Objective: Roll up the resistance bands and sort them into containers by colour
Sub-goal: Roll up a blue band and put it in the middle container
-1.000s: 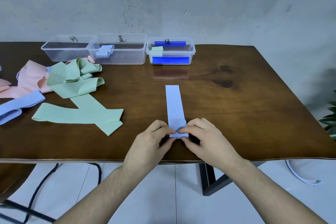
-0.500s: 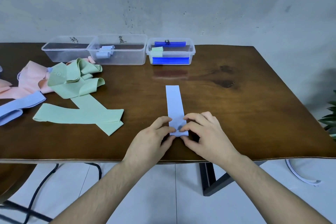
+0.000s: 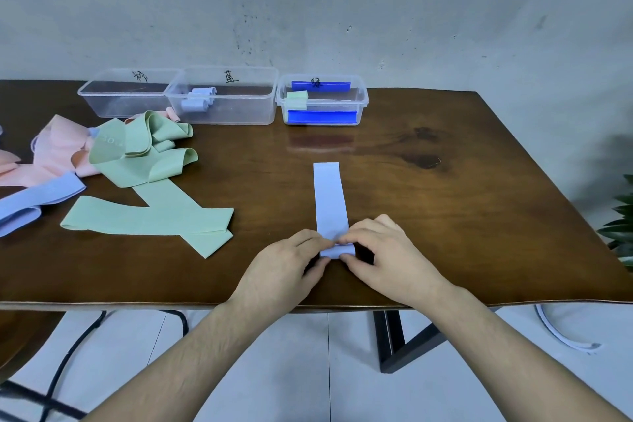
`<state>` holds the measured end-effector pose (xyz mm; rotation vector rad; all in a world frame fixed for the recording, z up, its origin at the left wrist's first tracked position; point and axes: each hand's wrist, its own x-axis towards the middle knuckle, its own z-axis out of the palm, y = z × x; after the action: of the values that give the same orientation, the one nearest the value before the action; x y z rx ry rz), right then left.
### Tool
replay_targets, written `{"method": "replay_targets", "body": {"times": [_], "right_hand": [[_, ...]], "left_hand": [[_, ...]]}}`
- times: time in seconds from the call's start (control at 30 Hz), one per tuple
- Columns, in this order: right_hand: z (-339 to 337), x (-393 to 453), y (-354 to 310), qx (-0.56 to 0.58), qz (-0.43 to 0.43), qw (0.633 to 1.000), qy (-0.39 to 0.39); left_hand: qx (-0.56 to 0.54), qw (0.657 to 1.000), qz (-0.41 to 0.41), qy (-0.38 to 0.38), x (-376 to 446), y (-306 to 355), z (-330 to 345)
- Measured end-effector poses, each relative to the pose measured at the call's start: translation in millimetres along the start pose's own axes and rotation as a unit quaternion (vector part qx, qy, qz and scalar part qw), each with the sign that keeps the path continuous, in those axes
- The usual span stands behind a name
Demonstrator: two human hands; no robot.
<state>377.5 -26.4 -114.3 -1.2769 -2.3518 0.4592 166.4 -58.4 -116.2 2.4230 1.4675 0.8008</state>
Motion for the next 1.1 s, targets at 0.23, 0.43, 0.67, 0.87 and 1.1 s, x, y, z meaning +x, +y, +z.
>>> {"method": "replay_targets", "body": {"times": [0.23, 0.43, 0.67, 0.87, 1.1], "right_hand": [[-5, 7, -1, 0.017, 0.018, 0.999, -0.024], [-4, 10, 2, -0.02, 0.015, 1.0, -0.001], [-6, 12, 0, 0.068, 0.013, 0.998, 0.0], [-3, 20, 2, 0.078, 0.033, 0.996, 0.008], [2, 22, 3, 0.06, 0.046, 0.997, 0.023]], "left_hand": [[0.03, 0.998, -0.029, -0.036, 6, -1, 0], [0.063, 0.995, -0.052, -0.066, 16, 1, -4], [0.061, 0.995, -0.064, -0.04, 20, 0, 1], [0.005, 0.998, -0.057, 0.004, 19, -1, -3], [0.013, 0.999, -0.041, 0.02, 23, -3, -3]]}}
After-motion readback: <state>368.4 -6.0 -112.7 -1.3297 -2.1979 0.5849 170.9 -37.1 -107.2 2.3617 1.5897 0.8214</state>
